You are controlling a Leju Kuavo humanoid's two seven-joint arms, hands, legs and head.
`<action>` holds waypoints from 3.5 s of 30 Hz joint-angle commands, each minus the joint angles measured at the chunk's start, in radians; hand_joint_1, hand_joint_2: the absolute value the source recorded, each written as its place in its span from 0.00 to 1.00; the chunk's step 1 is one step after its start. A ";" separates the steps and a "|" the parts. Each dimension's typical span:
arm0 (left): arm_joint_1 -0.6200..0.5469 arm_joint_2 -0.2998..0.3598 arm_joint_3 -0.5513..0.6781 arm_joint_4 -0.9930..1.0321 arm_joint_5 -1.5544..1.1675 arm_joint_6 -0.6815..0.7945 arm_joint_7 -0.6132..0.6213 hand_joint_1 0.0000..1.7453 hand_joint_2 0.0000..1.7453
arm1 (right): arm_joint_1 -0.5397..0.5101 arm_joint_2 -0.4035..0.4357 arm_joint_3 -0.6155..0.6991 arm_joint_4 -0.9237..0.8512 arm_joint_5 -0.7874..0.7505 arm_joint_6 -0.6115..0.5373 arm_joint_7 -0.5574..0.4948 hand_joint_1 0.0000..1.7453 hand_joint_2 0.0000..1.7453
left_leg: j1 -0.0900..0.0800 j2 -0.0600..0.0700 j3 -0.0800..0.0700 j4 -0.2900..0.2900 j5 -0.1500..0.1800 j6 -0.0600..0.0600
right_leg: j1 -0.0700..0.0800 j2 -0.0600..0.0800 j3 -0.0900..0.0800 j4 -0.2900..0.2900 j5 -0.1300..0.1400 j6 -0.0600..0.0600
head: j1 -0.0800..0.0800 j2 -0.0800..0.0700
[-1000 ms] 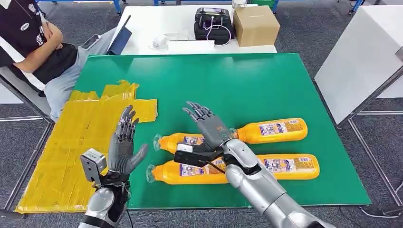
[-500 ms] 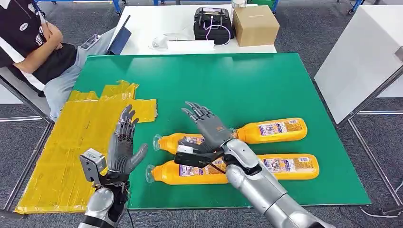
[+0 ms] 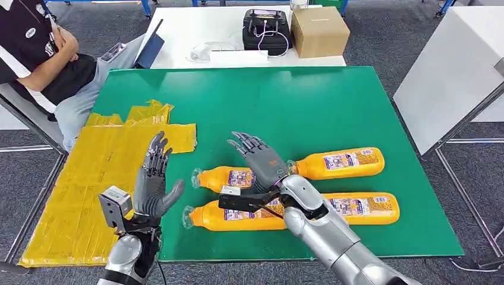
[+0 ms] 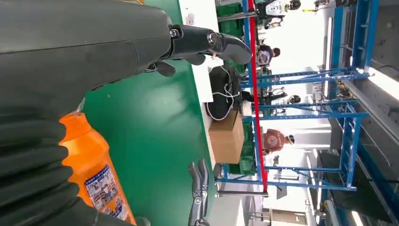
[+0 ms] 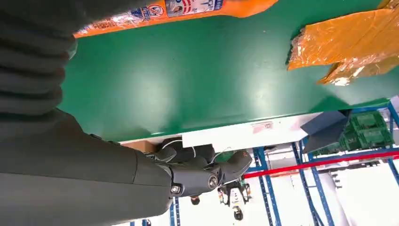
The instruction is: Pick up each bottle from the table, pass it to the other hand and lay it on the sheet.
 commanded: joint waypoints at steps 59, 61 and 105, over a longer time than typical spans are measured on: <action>-0.007 -0.017 0.058 0.056 -0.001 0.005 -0.010 0.00 1.00 | -0.250 -0.015 0.289 0.529 0.112 0.147 0.082 0.75 1.00 | 0.000 0.001 0.002 0.000 0.000 0.000 | 0.000 0.000 0.002 -0.001 0.000 0.000 | 0.000 0.000; -0.007 -0.017 0.059 0.057 0.000 0.005 -0.011 0.00 1.00 | -0.254 -0.012 0.288 0.530 0.113 0.147 0.083 0.80 1.00 | 0.001 0.001 0.003 0.000 0.000 -0.001 | 0.001 0.000 0.004 -0.002 0.000 0.000 | 0.000 0.000; -0.023 -0.005 -0.078 -0.022 -0.081 -0.002 0.037 0.00 1.00 | 0.205 0.063 -0.305 -0.177 0.021 -0.326 -0.049 1.00 1.00 | 0.002 -0.001 0.000 0.000 -0.001 -0.001 | 0.002 -0.003 0.002 -0.002 0.000 -0.001 | 0.000 0.000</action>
